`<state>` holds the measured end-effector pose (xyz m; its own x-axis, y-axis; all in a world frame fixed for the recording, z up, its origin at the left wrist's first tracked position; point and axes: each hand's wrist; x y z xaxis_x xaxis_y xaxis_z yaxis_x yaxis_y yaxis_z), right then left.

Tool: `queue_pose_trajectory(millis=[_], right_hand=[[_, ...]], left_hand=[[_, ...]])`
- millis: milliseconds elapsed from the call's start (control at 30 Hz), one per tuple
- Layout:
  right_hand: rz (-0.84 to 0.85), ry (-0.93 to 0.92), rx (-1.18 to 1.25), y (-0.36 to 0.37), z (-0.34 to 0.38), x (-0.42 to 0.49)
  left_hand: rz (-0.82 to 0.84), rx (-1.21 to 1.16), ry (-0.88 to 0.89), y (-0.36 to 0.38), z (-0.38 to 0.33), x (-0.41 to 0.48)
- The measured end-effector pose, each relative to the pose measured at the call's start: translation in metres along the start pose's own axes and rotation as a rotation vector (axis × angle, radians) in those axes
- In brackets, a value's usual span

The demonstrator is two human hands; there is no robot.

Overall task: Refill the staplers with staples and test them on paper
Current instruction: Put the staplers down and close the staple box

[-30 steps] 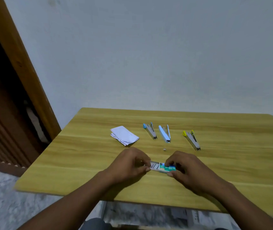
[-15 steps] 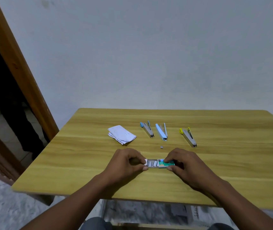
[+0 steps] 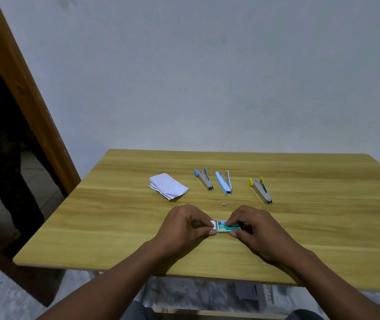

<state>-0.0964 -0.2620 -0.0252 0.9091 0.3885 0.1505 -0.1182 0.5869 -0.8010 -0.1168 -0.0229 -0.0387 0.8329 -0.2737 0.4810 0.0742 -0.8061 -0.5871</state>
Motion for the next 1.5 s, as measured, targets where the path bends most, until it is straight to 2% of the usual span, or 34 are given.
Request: queue_pose_trajectory(millis=[200, 500, 633, 1000, 1200, 1500], right_hand=[[-0.014, 0.011, 0.021, 0.003, 0.001, 0.001], [-0.103, 0.131, 0.195, 0.009, -0.004, -0.004], [-0.093, 0.126, 0.213, 0.009, -0.006, -0.004], [-0.095, 0.111, 0.289, 0.011, -0.005, -0.004], [-0.096, 0.124, 0.308, 0.012, -0.005, -0.003], [-0.122, 0.087, 0.227, 0.013, 0.001, -0.002]], left_hand=[[-0.024, 0.037, -0.030, 0.008, -0.002, 0.001], [-0.051, 0.046, -0.055, 0.008, -0.007, -0.003], [-0.031, 0.050, -0.011, 0.008, -0.007, -0.002], [-0.032, 0.065, -0.034, 0.009, -0.003, 0.002], [-0.032, 0.230, 0.068, 0.009, -0.005, 0.000], [-0.032, 0.017, -0.082, 0.008, -0.017, -0.002]])
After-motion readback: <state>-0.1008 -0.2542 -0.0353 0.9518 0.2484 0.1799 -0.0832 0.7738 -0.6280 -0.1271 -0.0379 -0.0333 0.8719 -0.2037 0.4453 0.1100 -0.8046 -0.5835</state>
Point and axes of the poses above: each hand's wrist, its own x-axis towards the middle knuckle, its own y-axis out of the palm, z = x × y, and after that the axes turned 13 degrees about y, right-handed
